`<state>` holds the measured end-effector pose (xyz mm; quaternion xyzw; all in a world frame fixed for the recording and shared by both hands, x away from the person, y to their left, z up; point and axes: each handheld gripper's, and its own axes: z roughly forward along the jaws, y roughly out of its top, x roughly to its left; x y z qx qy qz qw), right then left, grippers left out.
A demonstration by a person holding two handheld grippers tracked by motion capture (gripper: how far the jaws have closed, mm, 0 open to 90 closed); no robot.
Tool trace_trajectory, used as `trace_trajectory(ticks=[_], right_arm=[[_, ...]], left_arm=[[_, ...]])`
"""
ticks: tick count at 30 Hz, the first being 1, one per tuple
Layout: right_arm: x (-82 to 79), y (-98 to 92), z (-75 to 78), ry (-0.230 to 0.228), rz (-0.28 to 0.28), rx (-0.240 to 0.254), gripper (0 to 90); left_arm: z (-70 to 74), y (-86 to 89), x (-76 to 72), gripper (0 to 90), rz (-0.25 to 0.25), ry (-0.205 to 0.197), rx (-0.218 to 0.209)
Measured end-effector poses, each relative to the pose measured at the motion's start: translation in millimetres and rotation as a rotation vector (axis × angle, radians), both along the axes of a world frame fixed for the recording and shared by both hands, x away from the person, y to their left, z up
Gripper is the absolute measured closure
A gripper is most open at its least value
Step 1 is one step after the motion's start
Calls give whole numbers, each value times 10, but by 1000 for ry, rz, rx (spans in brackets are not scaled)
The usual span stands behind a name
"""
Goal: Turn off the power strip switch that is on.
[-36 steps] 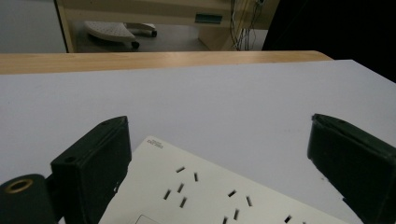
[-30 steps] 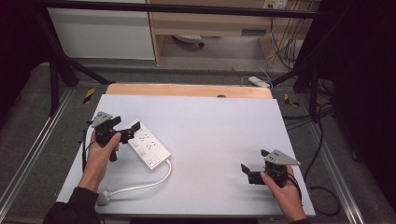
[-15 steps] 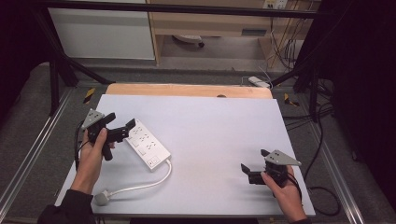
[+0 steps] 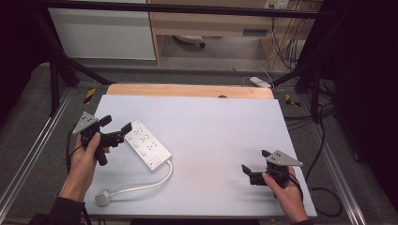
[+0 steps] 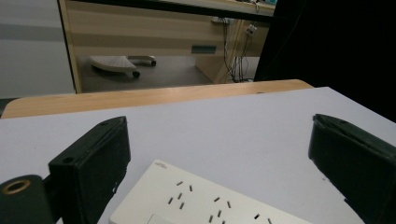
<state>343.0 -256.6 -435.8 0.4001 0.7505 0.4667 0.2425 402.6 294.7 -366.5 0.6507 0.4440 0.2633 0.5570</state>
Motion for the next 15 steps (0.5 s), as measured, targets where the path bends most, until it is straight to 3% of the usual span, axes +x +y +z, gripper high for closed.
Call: trace_trajectory(ticks=[15], right_arm=[[7, 6, -5, 2, 0, -4, 27]], left_arm=[[72, 247, -358, 56, 13, -29, 0]])
